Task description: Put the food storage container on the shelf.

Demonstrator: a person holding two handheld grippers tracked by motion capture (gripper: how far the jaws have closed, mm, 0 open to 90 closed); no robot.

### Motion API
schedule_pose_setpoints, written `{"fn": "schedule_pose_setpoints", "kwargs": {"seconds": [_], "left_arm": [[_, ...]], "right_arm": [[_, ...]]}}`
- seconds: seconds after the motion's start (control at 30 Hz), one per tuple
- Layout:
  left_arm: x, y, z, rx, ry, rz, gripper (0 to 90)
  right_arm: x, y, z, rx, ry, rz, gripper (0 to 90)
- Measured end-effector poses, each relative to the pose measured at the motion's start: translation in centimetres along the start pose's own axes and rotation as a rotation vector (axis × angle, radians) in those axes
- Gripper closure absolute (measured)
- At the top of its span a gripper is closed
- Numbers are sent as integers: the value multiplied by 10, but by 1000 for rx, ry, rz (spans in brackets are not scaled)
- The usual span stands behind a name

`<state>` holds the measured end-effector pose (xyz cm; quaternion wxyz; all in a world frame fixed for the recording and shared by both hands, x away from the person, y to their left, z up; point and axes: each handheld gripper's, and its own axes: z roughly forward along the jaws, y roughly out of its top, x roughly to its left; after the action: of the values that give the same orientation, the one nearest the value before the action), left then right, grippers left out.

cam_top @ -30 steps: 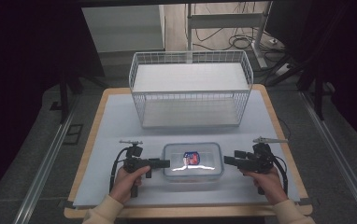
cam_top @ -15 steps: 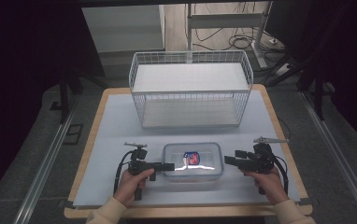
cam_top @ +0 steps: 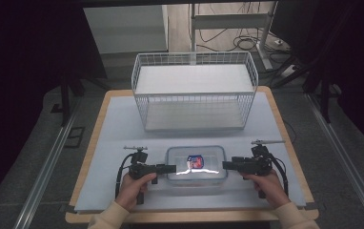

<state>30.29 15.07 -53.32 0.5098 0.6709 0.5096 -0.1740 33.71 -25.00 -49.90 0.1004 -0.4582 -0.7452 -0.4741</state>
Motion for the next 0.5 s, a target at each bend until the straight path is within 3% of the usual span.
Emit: {"fn": "schedule_pose_setpoints", "kwargs": {"seconds": [0.23, 0.5], "left_arm": [[2, 0, -1, -1, -11, -4, 335], [2, 0, 0, -5, -10, -3, 338]], "right_arm": [[-1, 4, 17, 69, 27, 44, 223], [-5, 5, 24, 91, 79, 89, 266]]}}
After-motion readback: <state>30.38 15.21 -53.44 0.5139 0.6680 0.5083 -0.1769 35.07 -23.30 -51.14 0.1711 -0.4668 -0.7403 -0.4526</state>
